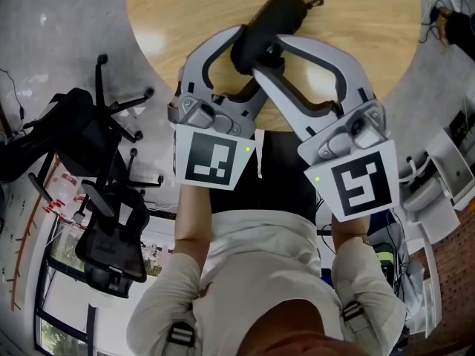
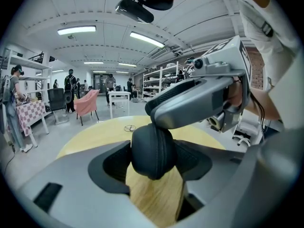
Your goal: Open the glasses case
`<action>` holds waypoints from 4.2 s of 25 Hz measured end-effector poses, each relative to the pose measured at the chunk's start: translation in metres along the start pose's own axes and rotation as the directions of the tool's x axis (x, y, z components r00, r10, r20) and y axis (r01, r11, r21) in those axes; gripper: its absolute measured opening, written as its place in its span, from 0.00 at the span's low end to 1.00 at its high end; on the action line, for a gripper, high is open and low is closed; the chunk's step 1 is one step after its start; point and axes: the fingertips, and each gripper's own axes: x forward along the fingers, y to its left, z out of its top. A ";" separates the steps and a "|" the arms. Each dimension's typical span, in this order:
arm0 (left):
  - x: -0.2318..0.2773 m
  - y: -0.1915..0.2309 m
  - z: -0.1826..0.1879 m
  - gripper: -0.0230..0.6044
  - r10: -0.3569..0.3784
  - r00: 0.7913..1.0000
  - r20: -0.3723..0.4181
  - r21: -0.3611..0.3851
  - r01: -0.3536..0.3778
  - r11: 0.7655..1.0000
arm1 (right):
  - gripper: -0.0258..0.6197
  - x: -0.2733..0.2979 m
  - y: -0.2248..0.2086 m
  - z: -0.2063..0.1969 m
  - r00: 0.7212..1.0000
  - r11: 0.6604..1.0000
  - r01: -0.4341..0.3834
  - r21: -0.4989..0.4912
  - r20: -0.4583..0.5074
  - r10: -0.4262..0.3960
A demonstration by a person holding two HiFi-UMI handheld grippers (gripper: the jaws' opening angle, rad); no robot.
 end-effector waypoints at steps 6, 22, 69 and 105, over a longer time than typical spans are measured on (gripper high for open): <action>-0.001 -0.002 -0.001 0.50 0.003 1.000 0.004 -0.005 -0.003 1.000 | 0.25 -0.003 0.000 0.004 1.000 1.000 -0.001 0.009 0.024 0.000; -0.001 -0.005 -0.001 0.50 0.007 1.000 0.013 -0.021 -0.007 1.000 | 0.08 -0.006 -0.009 -0.001 0.998 0.995 -0.005 0.097 0.065 -0.001; -0.010 -0.006 -0.028 0.49 0.002 1.000 -0.021 -0.043 -0.003 0.999 | 0.07 0.014 -0.031 -0.021 1.000 0.986 0.014 0.164 0.019 -0.017; -0.005 -0.005 -0.045 0.49 0.011 1.000 -0.017 -0.065 -0.012 0.998 | 0.07 0.022 -0.067 -0.056 0.994 0.982 0.105 0.154 -0.025 -0.102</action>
